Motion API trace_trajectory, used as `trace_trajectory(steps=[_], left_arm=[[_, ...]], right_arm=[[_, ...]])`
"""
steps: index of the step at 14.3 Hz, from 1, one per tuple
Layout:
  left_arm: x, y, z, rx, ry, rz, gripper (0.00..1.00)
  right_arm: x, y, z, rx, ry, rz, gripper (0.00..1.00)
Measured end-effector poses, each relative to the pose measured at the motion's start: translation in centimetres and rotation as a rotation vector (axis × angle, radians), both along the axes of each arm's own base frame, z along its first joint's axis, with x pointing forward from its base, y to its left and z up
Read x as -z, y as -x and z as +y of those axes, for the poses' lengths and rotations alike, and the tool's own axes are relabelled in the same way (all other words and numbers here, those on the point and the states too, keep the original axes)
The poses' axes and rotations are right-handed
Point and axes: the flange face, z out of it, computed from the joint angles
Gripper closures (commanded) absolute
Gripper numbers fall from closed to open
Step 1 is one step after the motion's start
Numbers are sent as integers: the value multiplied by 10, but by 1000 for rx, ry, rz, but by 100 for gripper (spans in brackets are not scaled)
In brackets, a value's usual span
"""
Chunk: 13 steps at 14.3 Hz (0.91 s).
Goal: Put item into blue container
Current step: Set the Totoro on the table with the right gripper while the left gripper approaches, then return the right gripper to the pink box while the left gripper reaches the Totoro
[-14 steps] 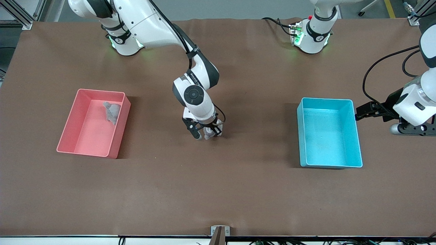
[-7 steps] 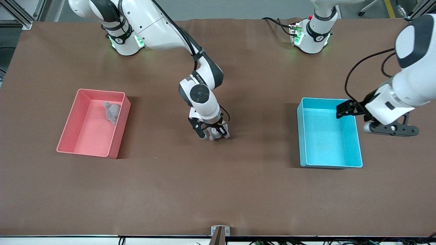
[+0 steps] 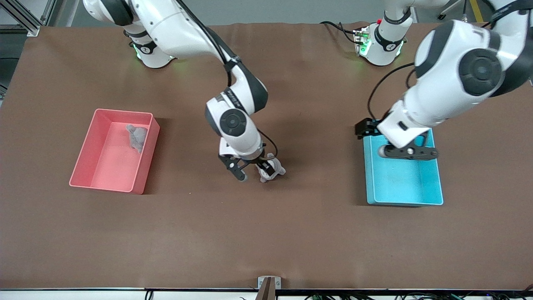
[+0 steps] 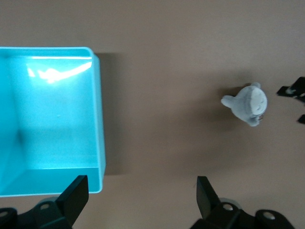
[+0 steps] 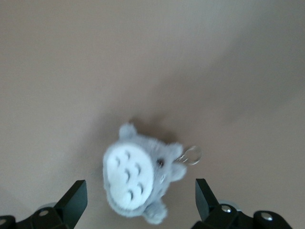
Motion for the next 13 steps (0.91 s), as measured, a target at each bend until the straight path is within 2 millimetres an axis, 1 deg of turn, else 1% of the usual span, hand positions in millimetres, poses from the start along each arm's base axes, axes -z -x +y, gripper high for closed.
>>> trace_trajectory(steps=[3,4,5,6,8,9,11,13], left_arm=[[11,1,-37,-4,35,-54,0],[13,-1,-47,-19,58,-71,0],[16,-2,-55,-33,82,-88,0],[17,-4,-62,-41,101,-106,0],[22,-5,-78,-62,126,-137,0],[26,-5,-85,-73,136,-149,0],[37,-8,-94,-81,149,-162,0],[51,-11,-97,-83,148,-155,0]], right_arm=[[-58,-27,-83,-129,16,76,0],[-72,-31,-109,-154,10,85,0],[-81,-32,-132,-176,5,91,0],[-86,-29,-153,-207,5,98,0],[-88,-18,-198,-277,16,115,0],[-88,-12,-224,-313,13,123,0],[-88,1,-283,-390,-12,135,0],[-83,15,-342,-469,-47,130,0]])
